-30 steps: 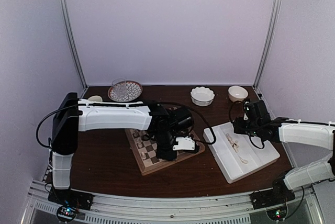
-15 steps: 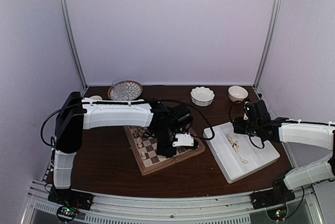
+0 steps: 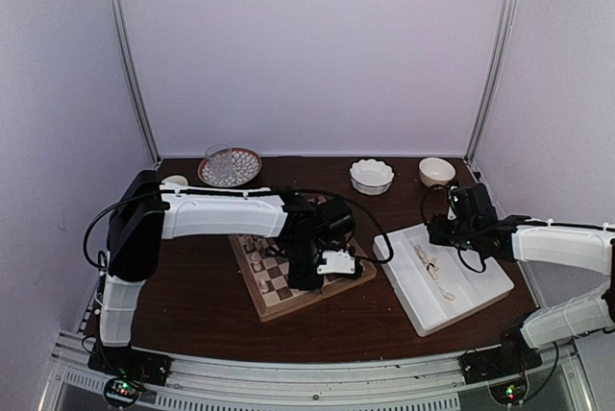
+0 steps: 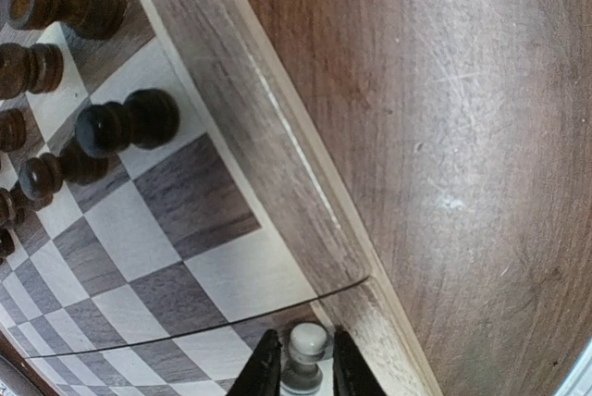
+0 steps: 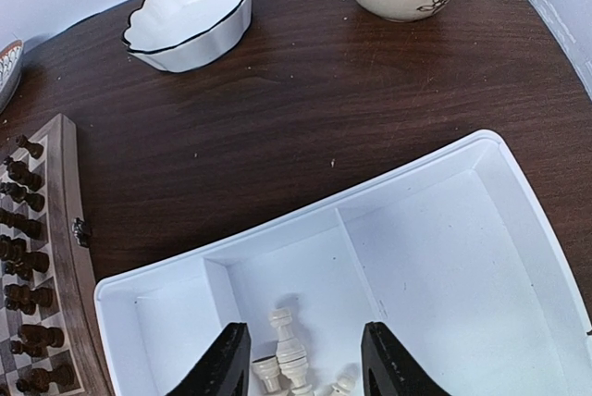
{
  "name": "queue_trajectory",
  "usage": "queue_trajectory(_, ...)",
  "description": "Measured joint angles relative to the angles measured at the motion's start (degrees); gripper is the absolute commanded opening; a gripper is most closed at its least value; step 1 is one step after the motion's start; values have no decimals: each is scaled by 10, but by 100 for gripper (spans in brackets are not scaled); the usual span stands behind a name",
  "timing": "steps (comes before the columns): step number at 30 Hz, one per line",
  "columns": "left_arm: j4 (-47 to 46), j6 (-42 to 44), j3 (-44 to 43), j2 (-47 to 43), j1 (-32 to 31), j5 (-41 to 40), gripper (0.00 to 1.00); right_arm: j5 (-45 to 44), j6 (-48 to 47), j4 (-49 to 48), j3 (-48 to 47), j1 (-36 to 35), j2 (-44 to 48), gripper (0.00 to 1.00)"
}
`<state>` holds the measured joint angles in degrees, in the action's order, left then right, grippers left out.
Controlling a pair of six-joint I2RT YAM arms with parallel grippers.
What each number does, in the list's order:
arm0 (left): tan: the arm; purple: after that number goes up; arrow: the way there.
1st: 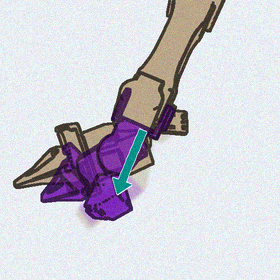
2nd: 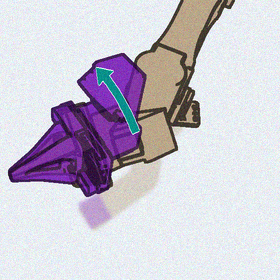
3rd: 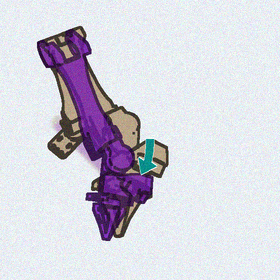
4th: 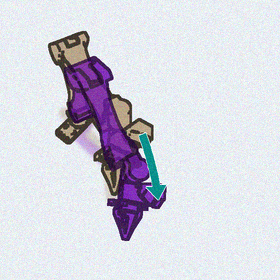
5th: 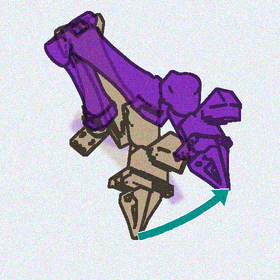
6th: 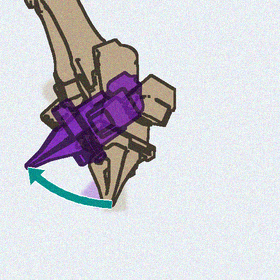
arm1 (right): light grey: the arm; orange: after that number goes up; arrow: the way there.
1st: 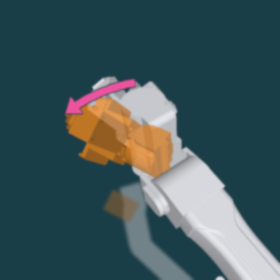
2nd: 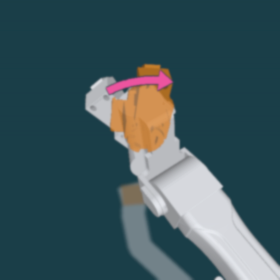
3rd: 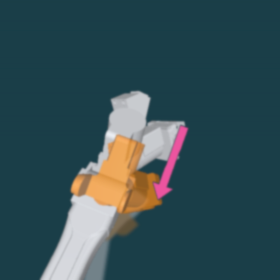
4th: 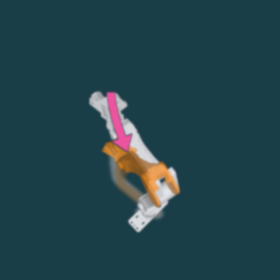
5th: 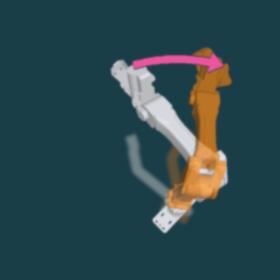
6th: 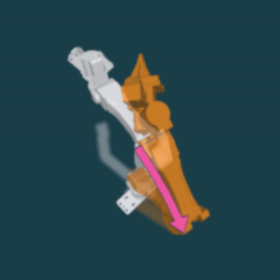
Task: Set up the chess pieces on the board
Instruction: Pick up the pawn from the chessboard.
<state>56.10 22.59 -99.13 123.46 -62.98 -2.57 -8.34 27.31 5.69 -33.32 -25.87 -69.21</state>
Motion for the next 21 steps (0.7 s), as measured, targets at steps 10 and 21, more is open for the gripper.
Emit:
queue_trajectory(10, 7, -3, -7, 0, 0, 5, 10, 5, 0, 0, 0, 0, 0, 44)
queue_trajectory(21, -69, -34, 73, -87, 0, 15, 10, 9, 0, -2, 3, 2, 1, 43)
